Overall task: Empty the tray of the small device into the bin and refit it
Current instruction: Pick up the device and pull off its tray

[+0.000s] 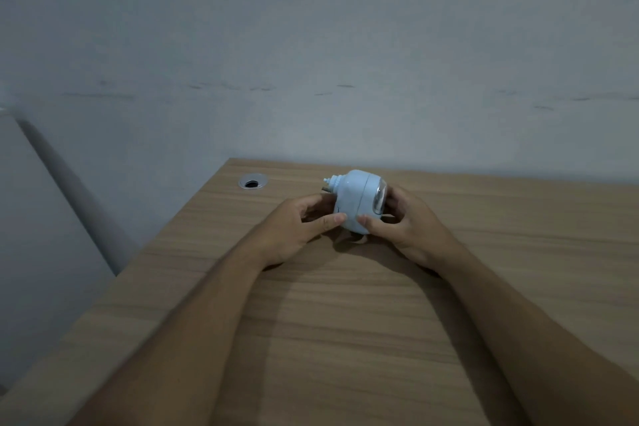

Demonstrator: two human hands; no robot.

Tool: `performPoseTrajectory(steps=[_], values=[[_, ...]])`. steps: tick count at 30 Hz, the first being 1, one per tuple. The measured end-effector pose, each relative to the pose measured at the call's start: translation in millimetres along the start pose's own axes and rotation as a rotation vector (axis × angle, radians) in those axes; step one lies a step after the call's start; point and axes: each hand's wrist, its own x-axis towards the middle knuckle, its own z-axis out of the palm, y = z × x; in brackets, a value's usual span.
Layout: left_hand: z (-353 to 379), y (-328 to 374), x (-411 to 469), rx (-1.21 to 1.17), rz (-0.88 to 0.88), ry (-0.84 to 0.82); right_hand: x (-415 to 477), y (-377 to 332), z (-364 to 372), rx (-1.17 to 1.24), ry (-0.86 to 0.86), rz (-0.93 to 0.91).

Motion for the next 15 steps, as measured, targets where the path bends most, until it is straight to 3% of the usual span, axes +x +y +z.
performPoseTrajectory(steps=[6,15], values=[[6.8,10.2,-39.6,-0.121,-0.023,-0.051,-43.1,-18.8,4.7,0.037,-0.019,-0.009],[19.1,22.4,-105.3,-0.051,-0.019,-0.080,-112.8,-50.0,15.4,-0.044,-0.033,0.008]])
